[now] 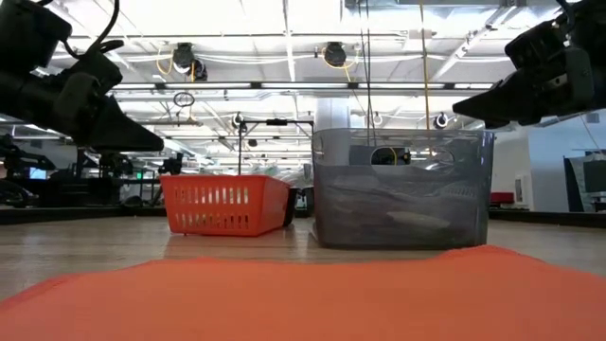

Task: Pick & Place Toothbrushes
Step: Return to Home Position

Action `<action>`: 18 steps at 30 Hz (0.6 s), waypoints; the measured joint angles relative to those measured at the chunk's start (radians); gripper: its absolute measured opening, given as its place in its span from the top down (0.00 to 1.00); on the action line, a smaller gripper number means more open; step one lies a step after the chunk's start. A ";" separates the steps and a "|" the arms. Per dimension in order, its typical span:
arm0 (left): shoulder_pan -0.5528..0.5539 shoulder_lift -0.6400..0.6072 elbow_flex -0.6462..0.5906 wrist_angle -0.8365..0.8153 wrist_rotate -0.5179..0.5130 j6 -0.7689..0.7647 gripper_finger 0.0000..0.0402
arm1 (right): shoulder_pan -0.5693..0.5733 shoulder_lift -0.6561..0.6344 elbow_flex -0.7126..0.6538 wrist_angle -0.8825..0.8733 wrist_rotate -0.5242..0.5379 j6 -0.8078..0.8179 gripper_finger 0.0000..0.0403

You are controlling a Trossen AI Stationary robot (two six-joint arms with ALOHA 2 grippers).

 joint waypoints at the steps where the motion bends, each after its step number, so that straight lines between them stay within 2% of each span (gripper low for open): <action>1: 0.000 0.000 0.000 0.000 0.000 -0.012 0.71 | 0.000 0.000 0.000 0.000 -0.001 0.000 0.99; 14: 0.000 0.000 0.000 0.000 0.000 -0.007 0.71 | 0.000 0.000 0.000 0.001 -0.002 0.033 0.99; 18: 0.000 0.000 0.000 0.000 0.000 -0.008 0.71 | -0.009 -0.067 -0.001 -0.016 -0.007 0.033 0.99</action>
